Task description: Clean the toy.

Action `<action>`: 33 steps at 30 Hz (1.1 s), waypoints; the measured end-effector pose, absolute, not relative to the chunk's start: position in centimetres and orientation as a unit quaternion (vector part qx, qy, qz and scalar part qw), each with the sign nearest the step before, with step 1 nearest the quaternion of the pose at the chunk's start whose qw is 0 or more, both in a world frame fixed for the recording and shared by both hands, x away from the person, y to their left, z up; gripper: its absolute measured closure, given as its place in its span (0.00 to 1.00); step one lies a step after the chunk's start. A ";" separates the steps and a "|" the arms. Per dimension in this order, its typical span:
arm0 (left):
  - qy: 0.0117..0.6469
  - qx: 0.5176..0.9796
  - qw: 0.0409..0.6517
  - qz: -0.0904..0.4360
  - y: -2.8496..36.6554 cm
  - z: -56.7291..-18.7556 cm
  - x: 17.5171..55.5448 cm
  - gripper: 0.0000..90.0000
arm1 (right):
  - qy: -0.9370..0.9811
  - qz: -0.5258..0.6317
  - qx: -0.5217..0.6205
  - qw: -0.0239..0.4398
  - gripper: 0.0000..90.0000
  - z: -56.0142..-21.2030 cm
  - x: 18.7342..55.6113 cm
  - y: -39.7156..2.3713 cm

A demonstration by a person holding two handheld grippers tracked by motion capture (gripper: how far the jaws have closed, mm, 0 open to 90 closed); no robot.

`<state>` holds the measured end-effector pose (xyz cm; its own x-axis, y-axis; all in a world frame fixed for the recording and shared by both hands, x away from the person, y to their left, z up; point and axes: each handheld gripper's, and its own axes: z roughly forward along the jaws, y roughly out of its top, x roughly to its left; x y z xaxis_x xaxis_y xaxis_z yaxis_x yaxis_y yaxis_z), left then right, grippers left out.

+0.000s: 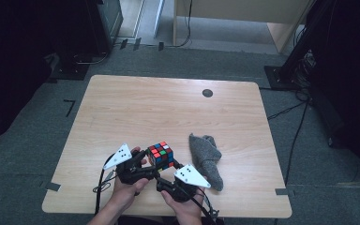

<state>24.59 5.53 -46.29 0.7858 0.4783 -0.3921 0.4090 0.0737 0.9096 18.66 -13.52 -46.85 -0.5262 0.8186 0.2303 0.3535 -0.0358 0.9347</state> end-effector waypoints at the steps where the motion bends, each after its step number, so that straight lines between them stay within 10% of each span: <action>1: 0.325 0.682 0.655 0.025 5.6 -46.3 24.7 0.37 | 0.665 0.566 0.443 0.202 0.38 -46.9 18.7 -13.5; 11: 0.303 0.677 0.669 0.044 7.0 -44.9 24.9 0.24 | 0.688 0.552 0.438 0.174 0.38 -46.6 19.1 -15.1; 24: 0.173 0.785 0.536 0.258 5.5 -46.9 23.5 0.22 | 0.698 0.530 0.475 0.080 0.38 -44.1 21.4 -20.6; 33: 0.108 0.806 0.499 0.300 3.5 -47.6 22.0 0.19 | 0.723 0.511 0.466 0.009 0.38 -43.7 21.1 -19.5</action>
